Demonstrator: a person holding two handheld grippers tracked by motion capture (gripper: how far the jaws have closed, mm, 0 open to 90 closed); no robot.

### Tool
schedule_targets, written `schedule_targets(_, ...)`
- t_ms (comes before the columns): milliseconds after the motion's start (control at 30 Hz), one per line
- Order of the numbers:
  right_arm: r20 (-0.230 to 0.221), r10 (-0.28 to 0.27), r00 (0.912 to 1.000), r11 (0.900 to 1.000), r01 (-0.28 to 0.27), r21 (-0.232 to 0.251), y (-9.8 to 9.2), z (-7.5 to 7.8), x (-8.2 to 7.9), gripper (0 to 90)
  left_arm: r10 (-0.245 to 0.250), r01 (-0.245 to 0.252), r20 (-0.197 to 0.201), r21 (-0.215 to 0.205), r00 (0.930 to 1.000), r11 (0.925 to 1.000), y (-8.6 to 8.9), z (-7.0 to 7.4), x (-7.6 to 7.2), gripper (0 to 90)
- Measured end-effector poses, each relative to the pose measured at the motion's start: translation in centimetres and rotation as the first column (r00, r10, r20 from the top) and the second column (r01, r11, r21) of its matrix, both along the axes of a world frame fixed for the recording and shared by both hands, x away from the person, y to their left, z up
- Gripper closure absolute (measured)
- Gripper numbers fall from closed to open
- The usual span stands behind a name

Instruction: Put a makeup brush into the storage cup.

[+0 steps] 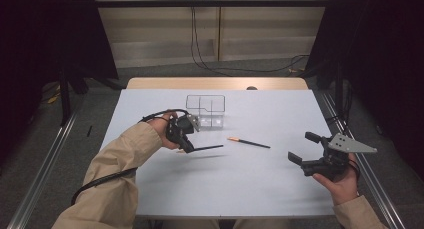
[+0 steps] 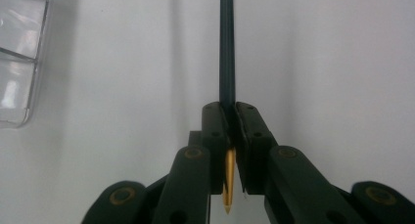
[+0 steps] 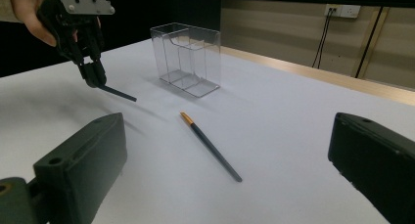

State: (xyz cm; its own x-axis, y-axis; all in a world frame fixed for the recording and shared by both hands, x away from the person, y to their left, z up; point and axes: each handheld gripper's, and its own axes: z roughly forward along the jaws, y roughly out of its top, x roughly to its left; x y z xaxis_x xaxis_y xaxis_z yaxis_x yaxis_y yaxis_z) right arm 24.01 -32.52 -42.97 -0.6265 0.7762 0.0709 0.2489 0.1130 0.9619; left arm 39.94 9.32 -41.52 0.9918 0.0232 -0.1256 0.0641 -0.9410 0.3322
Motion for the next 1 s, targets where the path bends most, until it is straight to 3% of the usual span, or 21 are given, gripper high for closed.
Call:
schedule_targets(467, -0.058, 0.077, 0.9954, 0.996, -0.079, -0.045, 2.1, 0.2, 1.8, 0.7, -0.033, 0.033, 0.005, -0.002, 0.9994, 0.9994, -1.4, 0.8, -0.6, 83.7)
schedule_targets(1000, -0.087, 0.138, 0.9866, 0.989, -0.143, -0.044, 4.2, 0.5, 3.4, 0.7, -0.091, 0.091, -0.001, -0.033, 0.9958, 0.9953, -3.8, 1.8, -1.4, 83.7)
